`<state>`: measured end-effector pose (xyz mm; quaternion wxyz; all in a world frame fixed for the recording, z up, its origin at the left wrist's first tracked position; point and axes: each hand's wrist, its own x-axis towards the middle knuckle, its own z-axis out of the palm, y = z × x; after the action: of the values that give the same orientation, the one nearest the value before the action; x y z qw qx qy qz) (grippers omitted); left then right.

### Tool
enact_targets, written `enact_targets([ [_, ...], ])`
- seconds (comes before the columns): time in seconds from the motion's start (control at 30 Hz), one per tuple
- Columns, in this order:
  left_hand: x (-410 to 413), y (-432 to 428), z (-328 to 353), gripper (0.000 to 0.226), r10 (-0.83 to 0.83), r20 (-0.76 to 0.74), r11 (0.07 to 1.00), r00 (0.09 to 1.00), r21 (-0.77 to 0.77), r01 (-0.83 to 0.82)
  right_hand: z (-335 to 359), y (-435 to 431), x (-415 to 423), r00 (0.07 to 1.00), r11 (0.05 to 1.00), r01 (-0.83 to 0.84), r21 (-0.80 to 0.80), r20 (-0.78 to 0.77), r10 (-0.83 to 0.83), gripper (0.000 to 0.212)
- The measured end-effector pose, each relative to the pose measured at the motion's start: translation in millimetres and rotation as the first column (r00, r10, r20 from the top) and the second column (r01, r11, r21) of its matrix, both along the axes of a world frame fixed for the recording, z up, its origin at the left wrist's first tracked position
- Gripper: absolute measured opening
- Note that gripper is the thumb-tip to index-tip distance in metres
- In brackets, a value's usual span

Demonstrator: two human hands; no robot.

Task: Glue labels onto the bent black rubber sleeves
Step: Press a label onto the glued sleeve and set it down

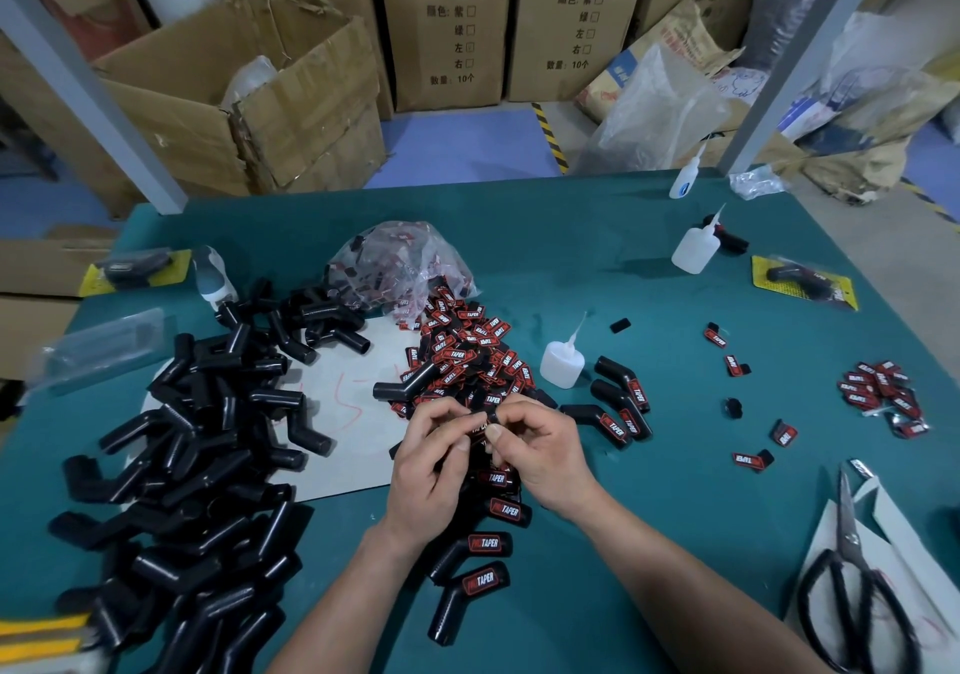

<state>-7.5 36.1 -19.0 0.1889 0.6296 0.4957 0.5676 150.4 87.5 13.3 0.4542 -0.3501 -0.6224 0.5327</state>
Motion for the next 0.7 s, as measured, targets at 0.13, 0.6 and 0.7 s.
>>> enact_targets([
  [0.13, -1.5, 0.5, -2.1, 0.034, -0.023, 0.028, 1.0, 0.999, -0.008, 0.023, -0.8, -0.3, -0.2, 1.0, 0.999, -0.01, -0.036, -0.019, 0.009, 0.008],
  [0.6, 0.3, 1.4, -1.1, 0.04, -0.042, 0.161, 0.992, 0.986, -0.114, 0.06, -0.1, -1.0, 0.6, 0.999, 0.997, -0.034, -0.066, -0.038, 0.032, 0.008],
  [0.7, -1.2, 2.4, -4.4, 0.038, -0.013, 0.205, 0.988, 0.979, -0.149, 0.044, -2.4, 2.7, 3.3, 0.995, 0.992, -0.102, -0.071, -0.002, 0.102, 0.002],
])
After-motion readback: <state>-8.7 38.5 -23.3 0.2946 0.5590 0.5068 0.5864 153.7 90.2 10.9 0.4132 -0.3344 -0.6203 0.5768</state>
